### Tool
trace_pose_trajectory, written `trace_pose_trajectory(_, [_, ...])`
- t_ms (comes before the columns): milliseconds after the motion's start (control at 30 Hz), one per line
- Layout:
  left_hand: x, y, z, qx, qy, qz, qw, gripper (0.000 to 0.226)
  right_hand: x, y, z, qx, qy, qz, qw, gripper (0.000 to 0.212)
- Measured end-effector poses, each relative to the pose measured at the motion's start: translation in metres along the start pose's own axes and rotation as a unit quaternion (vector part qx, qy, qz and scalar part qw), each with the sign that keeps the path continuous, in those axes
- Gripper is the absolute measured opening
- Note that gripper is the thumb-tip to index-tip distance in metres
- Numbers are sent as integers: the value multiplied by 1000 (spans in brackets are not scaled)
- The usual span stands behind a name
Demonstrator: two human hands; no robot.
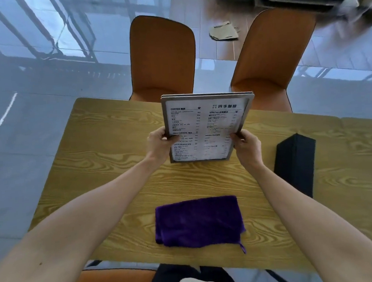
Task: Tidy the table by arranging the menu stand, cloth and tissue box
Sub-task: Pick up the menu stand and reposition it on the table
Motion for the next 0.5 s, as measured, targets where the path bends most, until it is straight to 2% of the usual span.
trace_pose_trajectory(500, [14,19,-11,55,5,-29,998,34,-35,-6,11,-39,22,10,999,12])
Point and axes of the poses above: each hand's wrist, its own z-axis away from the middle knuckle, its own y-axis out of the palm, x = y × z, the point moved 4 cm from there along -z, towards the middle knuckle, and after that the axes turned 5 degrees about -z, right-handed, at the moved point
